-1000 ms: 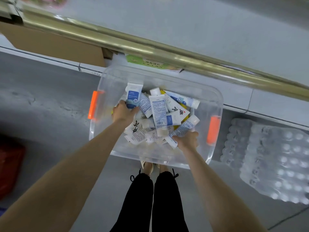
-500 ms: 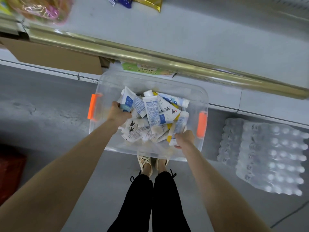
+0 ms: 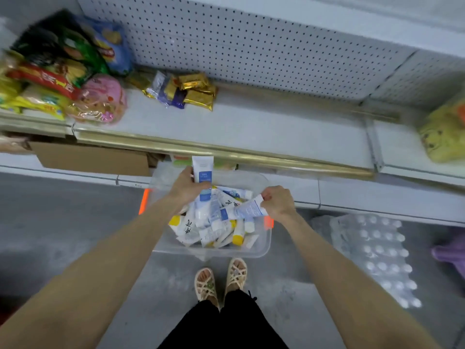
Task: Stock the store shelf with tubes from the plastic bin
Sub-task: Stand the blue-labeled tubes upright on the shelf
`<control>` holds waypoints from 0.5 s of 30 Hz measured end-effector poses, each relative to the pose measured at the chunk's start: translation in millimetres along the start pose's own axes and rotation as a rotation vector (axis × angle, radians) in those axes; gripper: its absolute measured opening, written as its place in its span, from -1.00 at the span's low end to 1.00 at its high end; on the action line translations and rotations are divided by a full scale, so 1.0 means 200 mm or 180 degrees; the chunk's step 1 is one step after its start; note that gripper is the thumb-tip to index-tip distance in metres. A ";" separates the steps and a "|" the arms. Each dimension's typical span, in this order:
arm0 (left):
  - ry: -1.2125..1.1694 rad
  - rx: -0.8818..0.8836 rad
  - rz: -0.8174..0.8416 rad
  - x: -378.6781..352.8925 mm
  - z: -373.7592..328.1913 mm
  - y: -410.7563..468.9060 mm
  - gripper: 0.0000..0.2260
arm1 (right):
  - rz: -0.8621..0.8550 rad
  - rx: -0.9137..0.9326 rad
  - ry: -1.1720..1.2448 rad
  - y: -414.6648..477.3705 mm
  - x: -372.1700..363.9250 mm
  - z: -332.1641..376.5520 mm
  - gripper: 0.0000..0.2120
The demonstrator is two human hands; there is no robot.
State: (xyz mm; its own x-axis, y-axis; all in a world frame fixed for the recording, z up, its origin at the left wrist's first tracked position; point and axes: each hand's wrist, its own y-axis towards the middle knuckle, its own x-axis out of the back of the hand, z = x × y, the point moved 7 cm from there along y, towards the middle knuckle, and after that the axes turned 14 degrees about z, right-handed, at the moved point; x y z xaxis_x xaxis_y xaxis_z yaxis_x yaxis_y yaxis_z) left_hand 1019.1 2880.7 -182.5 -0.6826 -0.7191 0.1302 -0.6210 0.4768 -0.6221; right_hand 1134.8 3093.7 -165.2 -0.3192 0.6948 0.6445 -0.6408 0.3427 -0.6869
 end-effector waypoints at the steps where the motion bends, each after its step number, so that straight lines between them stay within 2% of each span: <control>1: 0.0044 -0.0106 0.0068 0.00 -0.06 -0.02 -0.64 | -0.0050 0.0096 0.0075 -0.03 0.06 0.03 -0.71; 4: 0.0211 -0.0622 0.0153 -0.02 -0.32 -0.11 -0.67 | -0.0404 0.0500 0.0365 -0.17 0.29 0.13 -0.77; 8: 0.0205 -0.1184 0.0130 -0.02 -0.67 -0.23 -0.69 | -0.0872 0.1079 0.0324 -0.41 0.65 0.29 -0.81; 11: 0.0314 -0.1616 0.0123 -0.03 -0.97 -0.33 -0.80 | -0.1086 0.1317 0.0226 -0.59 0.89 0.38 -0.82; 15: 0.0496 -0.1949 0.0197 -0.07 -1.33 -0.48 -0.73 | -0.1411 0.1618 0.0309 -0.82 1.20 0.47 -0.81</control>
State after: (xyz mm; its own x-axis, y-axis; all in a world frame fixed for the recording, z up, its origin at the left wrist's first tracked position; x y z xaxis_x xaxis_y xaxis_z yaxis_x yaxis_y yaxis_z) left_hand 985.1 2978.7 80.9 -0.7437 -0.6210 0.2476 -0.6549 0.7510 -0.0836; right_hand 1098.0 3144.7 134.0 0.0981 0.6189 0.7793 -0.9526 0.2850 -0.1064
